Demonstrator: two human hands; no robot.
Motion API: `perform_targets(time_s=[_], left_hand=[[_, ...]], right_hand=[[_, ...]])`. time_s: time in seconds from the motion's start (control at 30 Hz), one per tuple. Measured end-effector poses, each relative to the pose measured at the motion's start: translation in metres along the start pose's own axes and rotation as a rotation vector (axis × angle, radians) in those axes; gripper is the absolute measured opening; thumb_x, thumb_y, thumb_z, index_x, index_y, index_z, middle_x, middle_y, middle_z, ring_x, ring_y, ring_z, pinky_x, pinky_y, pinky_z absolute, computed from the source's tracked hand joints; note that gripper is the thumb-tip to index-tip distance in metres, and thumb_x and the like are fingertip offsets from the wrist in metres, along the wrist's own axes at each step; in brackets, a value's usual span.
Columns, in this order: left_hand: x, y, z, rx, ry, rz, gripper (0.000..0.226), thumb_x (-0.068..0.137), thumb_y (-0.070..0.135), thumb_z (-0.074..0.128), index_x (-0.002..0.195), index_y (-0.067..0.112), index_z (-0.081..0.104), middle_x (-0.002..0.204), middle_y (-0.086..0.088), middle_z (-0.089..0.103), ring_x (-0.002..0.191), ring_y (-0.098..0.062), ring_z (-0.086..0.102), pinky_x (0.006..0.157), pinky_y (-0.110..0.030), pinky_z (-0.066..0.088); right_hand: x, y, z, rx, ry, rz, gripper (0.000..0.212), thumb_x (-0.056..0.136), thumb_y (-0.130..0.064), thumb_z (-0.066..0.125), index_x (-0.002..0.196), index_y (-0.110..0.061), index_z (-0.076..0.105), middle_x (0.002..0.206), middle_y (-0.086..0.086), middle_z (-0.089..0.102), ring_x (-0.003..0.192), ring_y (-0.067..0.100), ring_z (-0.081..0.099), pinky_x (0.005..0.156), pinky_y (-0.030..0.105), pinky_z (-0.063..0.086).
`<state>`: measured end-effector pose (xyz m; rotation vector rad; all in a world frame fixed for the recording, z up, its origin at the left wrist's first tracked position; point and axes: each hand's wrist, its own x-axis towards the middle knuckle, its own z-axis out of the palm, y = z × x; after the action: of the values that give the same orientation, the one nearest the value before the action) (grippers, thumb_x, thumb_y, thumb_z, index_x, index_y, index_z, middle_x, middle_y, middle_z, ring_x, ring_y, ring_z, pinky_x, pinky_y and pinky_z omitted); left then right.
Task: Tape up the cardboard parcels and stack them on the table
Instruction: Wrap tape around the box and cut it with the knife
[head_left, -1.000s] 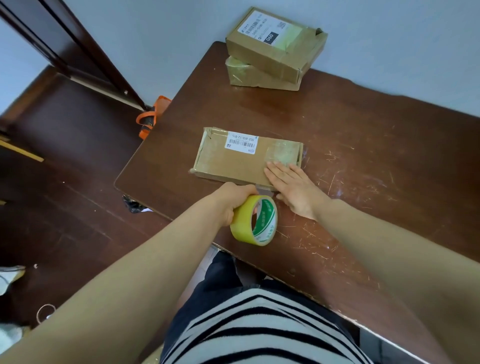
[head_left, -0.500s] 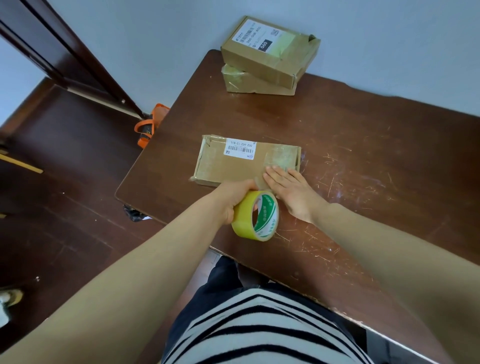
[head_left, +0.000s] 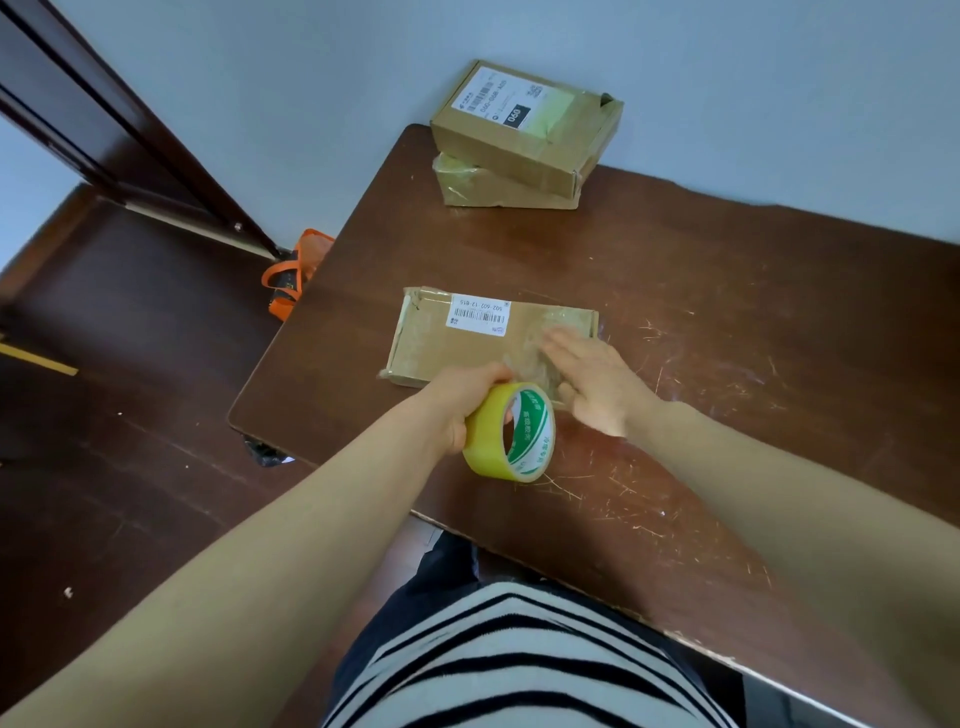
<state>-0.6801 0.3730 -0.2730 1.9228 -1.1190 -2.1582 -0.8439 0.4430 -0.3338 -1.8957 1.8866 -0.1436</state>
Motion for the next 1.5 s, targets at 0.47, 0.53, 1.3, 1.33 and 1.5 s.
perform_targets(time_s=[0.47, 0.53, 1.3, 1.33, 1.5], left_hand=[[0.007, 0.018, 0.001, -0.011, -0.048, 0.157, 0.011, 0.086, 0.015, 0.06, 0.095, 0.009, 0.062, 0.077, -0.01, 0.063, 0.059, -0.019, 0.06, 0.064, -0.035, 0.058], [0.006, 0.022, 0.006, 0.045, -0.025, 0.233, 0.01, 0.086, 0.014, 0.062, 0.095, 0.011, 0.062, 0.083, -0.009, 0.063, 0.068, -0.021, 0.059, 0.068, -0.033, 0.054], [-0.021, 0.072, 0.089, 0.296, -0.345, 0.466, 0.02, 0.095, 0.037, 0.055, 0.095, 0.017, 0.059, 0.102, -0.003, 0.06, 0.091, -0.013, 0.056, 0.076, -0.026, 0.045], [-0.021, 0.073, 0.09, 0.298, -0.337, 0.471, 0.02, 0.096, 0.037, 0.053, 0.093, 0.018, 0.058, 0.099, -0.003, 0.06, 0.089, -0.014, 0.056, 0.076, -0.028, 0.045], [-0.019, 0.079, 0.096, 0.356, -0.304, 0.492, 0.034, 0.099, 0.037, 0.048, 0.112, 0.008, 0.059, 0.106, -0.009, 0.064, 0.095, -0.022, 0.061, 0.082, -0.034, 0.048]], right_hand=[[0.009, -0.021, -0.021, 0.651, 0.555, 0.416, 0.025, 0.094, -0.017, 0.049, 0.11, -0.017, 0.068, 0.122, -0.001, 0.061, 0.117, 0.004, 0.049, 0.107, 0.036, 0.031], [-0.001, -0.03, -0.036, 1.06, 0.601, 0.551, 0.017, 0.083, -0.019, 0.056, 0.083, -0.022, 0.073, 0.093, -0.011, 0.066, 0.087, -0.006, 0.055, 0.085, 0.028, 0.044], [-0.06, -0.023, -0.088, 0.981, 0.918, 0.598, 0.009, 0.085, -0.016, 0.07, 0.086, -0.024, 0.075, 0.084, -0.014, 0.069, 0.077, -0.005, 0.062, 0.072, 0.013, 0.049], [-0.061, -0.023, -0.088, 0.974, 0.918, 0.608, 0.009, 0.085, -0.016, 0.07, 0.091, -0.02, 0.076, 0.087, -0.012, 0.07, 0.08, -0.004, 0.063, 0.075, 0.015, 0.05], [-0.067, -0.024, -0.092, 1.002, 0.984, 0.577, 0.035, 0.083, -0.012, 0.071, 0.114, -0.028, 0.066, 0.09, -0.012, 0.07, 0.094, -0.001, 0.065, 0.075, 0.002, 0.046]])
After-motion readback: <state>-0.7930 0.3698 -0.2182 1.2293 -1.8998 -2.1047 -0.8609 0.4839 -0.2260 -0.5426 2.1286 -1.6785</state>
